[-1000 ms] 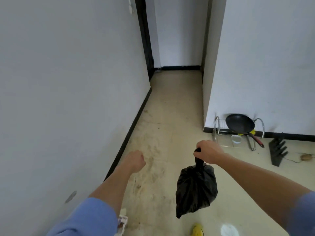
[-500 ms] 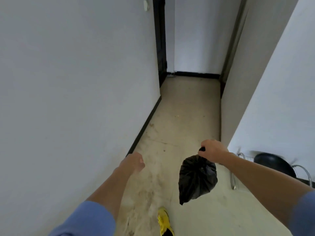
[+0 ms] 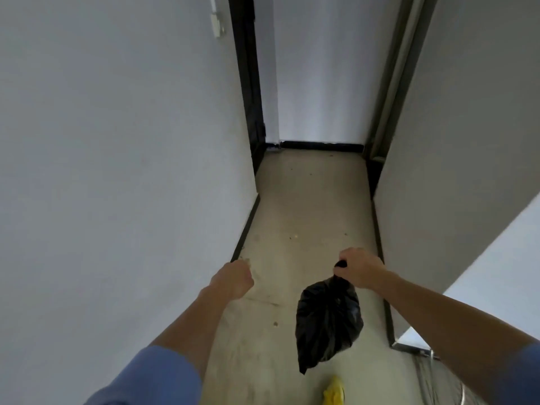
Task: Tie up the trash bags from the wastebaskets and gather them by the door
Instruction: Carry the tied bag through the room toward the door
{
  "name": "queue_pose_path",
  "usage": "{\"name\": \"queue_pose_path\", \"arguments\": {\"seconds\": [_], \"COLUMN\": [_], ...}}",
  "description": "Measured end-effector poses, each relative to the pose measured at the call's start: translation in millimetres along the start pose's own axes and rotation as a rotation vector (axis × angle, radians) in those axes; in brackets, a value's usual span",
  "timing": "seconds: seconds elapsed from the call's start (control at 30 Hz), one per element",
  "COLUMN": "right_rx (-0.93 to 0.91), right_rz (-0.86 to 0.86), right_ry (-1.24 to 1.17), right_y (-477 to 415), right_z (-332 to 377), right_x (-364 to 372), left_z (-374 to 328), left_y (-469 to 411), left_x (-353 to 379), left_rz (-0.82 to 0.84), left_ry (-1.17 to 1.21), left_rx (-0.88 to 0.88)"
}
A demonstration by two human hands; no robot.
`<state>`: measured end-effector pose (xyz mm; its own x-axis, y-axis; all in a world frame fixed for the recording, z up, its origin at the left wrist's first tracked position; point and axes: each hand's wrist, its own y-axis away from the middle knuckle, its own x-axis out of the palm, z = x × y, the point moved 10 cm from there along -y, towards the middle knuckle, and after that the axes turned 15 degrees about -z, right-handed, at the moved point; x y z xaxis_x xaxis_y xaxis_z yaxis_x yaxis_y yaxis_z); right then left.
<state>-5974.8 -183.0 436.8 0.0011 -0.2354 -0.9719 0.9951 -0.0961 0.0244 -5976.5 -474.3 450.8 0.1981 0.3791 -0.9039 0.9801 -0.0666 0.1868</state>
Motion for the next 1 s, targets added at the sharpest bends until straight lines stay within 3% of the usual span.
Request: {"name": "queue_pose_path", "arguments": {"seconds": [0.37,0.6,1.0], "right_rx": [-0.085,-0.114,-0.072], "right_rz": [0.126,0.163,0.250], "right_ry": [-0.053,-0.063,-0.044], "right_y": [-293.6,-452.3,-731.7], "right_z": [-3.9,4.6,21.2], "right_x": [43.2,50.5,104.7], "left_z": [-13.8,-10.8,8.0], "left_y": [-274.1,-399.9,-700.1], "left_x": [-8.4,-5.1,-9.1], "left_rz": [0.004,0.061,0.088], "left_ry": [0.022,0.031,0.070], "left_rx": [-0.196,-0.284,-0.285]}}
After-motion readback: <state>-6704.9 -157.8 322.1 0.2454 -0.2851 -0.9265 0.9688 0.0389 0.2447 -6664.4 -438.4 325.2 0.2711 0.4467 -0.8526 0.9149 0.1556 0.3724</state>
